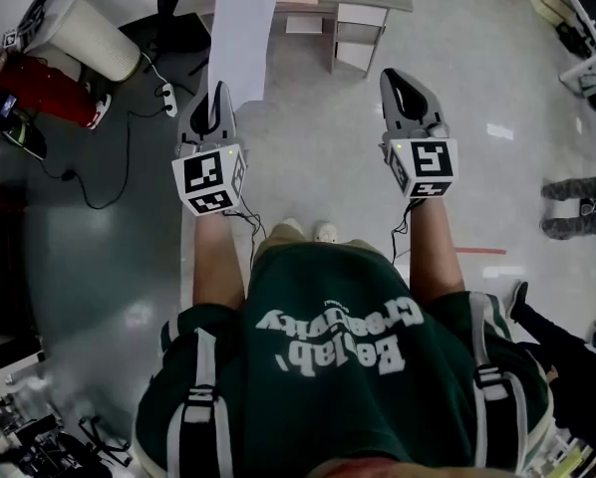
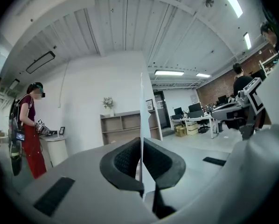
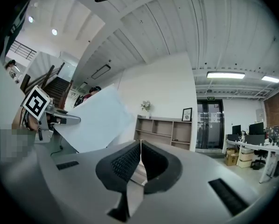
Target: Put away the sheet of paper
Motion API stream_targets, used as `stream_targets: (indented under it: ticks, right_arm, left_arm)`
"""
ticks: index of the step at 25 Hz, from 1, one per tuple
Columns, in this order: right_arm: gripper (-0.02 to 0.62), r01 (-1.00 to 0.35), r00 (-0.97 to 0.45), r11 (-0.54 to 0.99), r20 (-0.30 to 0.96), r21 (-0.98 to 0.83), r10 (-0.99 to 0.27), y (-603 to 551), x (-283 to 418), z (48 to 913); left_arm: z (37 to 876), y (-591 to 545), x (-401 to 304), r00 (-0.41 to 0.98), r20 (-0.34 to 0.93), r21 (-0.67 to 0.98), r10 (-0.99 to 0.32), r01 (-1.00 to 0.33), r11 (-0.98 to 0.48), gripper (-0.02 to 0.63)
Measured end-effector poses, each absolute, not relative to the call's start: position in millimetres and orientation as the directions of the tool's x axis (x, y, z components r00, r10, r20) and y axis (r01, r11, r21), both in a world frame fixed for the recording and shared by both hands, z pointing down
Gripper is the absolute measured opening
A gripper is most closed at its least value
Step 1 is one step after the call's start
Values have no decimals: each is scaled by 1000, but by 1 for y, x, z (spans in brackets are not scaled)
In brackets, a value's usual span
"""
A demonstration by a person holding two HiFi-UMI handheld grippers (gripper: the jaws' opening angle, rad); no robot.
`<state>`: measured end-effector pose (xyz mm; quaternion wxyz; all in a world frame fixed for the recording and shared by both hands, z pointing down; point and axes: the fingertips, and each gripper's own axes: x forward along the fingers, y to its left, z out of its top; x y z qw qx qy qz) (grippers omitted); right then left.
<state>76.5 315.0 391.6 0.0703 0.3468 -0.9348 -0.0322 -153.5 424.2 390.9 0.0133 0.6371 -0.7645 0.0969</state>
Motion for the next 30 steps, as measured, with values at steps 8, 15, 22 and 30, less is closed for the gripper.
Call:
stream_targets:
  ticks: [8,15,22,30]
  right_arm:
    - [35,-643,-754,760,94,96,-650,314,74,394]
    - [35,-633,-765,770,85,79,-638,303,65,402]
    - [35,-646,-752,760,111,73,-650,262,41,415]
    - [35,-665,-732,744,140,71,-667,175,-18,431]
  left_arm:
    - [385,425,-154,-185,137,-124,-973,-978,169,18]
    - [390,413,-163,-192,125,-142,-973,-975,174,18]
    - [395,371,-188,-173,111,-137,-979,-978,157,18]
    - [410,280,-253,-146,107,-119,-983,-984,133,18]
